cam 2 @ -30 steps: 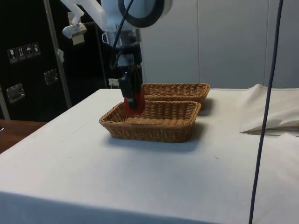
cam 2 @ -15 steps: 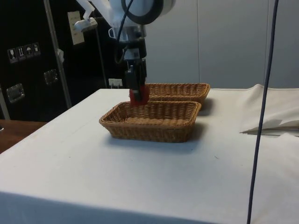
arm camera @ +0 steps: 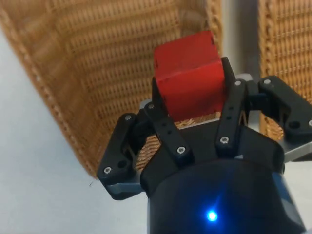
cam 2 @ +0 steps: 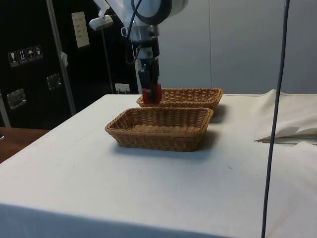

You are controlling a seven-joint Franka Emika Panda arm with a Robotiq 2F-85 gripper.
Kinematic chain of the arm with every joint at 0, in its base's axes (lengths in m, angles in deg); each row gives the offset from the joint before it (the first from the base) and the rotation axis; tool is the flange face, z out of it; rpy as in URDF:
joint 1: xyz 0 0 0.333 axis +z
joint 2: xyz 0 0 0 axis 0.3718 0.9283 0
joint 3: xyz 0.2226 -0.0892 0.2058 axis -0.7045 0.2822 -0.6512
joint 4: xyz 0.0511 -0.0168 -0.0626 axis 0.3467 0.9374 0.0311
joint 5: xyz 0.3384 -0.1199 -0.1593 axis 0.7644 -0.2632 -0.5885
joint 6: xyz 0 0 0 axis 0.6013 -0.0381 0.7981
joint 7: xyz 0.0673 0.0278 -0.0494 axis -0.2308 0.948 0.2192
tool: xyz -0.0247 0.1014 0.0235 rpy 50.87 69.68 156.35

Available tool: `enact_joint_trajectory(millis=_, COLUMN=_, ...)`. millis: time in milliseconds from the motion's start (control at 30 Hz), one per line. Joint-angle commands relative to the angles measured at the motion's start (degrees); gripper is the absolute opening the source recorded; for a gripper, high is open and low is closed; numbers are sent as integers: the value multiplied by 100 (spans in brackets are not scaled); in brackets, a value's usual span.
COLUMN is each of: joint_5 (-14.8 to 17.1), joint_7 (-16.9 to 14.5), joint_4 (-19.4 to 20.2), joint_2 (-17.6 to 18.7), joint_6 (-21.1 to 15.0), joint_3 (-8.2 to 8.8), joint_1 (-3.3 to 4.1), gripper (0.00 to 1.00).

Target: Pick up the red cube and place it into the right basket.

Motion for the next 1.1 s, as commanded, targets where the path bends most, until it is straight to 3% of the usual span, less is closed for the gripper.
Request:
enact_joint_trajectory(millis=0, joint_5=74, joint_7=-103, joint_4=-29, joint_2=17, joint_6=0, joint_3=-11, joint_1=-52, gripper=3)
enact_joint_trajectory(millis=167, joint_5=149, joint_7=-350, joint_4=-97, joint_2=97, joint_6=11, joint_3=155, joint_1=-103, gripper=3)
enact_joint_trajectory(millis=200, joint_5=74, joint_7=-246, joint_4=-69, joint_2=80, joint_6=0, joint_3=172, joint_1=-40, gripper=3)
enact_joint_trajectory(millis=233, joint_5=166, joint_7=-390, joint_4=-115, joint_2=115, joint_6=11, joint_3=183, joint_1=-103, gripper=3)
enact_joint_trajectory(millis=400, joint_5=269, joint_7=-625, joint_4=-195, joint_2=218, joint_6=11, joint_3=332, joint_1=-143, gripper=3)
enact_joint_trajectory(millis=433, joint_5=201, joint_7=-527, joint_4=-172, joint_2=201, joint_6=0, joint_3=361, joint_1=-80, gripper=3)
enact_joint_trajectory(millis=467, joint_5=298, joint_7=-670, joint_4=-212, joint_2=241, joint_6=11, joint_3=361, joint_1=-149, gripper=3)
enact_joint_trajectory(millis=667, joint_5=567, joint_7=-1094, joint_4=-350, joint_2=447, joint_6=11, joint_3=590, joint_1=-195, gripper=3)
enact_joint_trajectory(millis=700, joint_5=510, joint_7=-1020, joint_4=-327, joint_2=441, joint_6=0, joint_3=636, joint_1=-126, gripper=3)
enact_joint_trajectory(millis=733, joint_5=602, joint_7=-1140, joint_4=-367, joint_2=476, joint_6=11, joint_3=619, joint_1=-195, gripper=3)
enact_joint_trajectory(millis=933, joint_5=837, joint_7=-1501, joint_4=-516, joint_2=670, joint_6=17, joint_3=808, joint_1=-252, gripper=3)
enact_joint_trajectory(millis=967, joint_5=871, joint_7=-1547, joint_4=-539, joint_2=699, joint_6=23, joint_3=831, joint_1=-252, gripper=3)
enact_joint_trajectory(millis=1000, joint_5=819, joint_7=-1490, joint_4=-516, joint_2=699, joint_6=0, joint_3=888, joint_1=-189, gripper=3)
enact_joint_trajectory(millis=1033, joint_5=905, joint_7=-1599, joint_4=-561, joint_2=733, joint_6=23, joint_3=859, joint_1=-269, gripper=3)
enact_joint_trajectory(millis=1067, joint_5=940, joint_7=-1650, joint_4=-584, joint_2=762, joint_6=23, joint_3=888, joint_1=-275, gripper=3)
